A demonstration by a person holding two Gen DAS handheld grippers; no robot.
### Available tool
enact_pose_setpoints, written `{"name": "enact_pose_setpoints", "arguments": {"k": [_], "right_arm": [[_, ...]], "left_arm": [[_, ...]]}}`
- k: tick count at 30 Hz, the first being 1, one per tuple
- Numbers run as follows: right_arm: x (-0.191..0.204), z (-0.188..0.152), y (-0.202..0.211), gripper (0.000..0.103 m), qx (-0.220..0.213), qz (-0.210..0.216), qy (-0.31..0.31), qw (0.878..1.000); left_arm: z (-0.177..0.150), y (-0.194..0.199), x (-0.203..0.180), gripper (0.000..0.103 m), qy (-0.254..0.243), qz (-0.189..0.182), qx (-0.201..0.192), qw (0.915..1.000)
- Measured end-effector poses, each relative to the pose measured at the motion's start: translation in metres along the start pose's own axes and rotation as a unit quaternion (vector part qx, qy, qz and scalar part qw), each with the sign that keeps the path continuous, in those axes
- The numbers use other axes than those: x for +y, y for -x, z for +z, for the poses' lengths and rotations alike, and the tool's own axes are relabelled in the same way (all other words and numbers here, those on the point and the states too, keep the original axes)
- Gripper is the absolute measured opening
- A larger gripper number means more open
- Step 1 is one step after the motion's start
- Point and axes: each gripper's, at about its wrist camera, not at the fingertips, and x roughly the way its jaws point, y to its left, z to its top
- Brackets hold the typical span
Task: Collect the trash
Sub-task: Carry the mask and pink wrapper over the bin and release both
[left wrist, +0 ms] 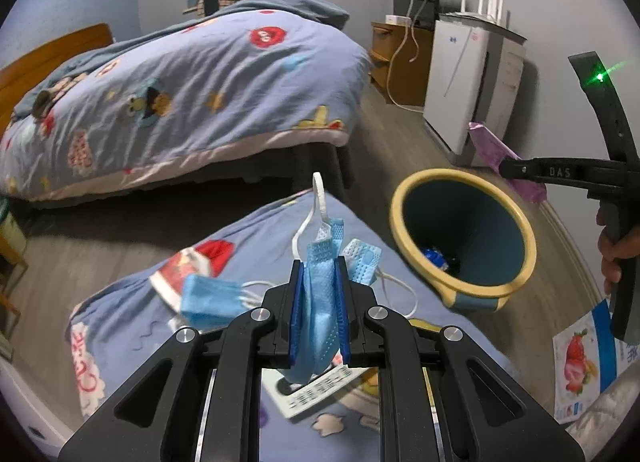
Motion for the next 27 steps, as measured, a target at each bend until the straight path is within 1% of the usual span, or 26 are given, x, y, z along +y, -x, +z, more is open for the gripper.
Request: {"name": "enact_pose_setpoints", "arguments": {"k": [17, 27], "right_arm": [[-0.066, -0.014, -0.033, 0.011, 0.031, -0.024, -0.038, 0.999], [-0.096, -0.020, -0.054, 0.011, 0.057, -0.024, -0.072, 0.995]], "left_arm": [[0.026, -0.042, -0.069, 0.016, -0.018, -0.047, 0.001, 0.9988], [0.030, -0.070, -0.098, 0.016, -0.020, -0.081, 0.015, 0.9963]]}}
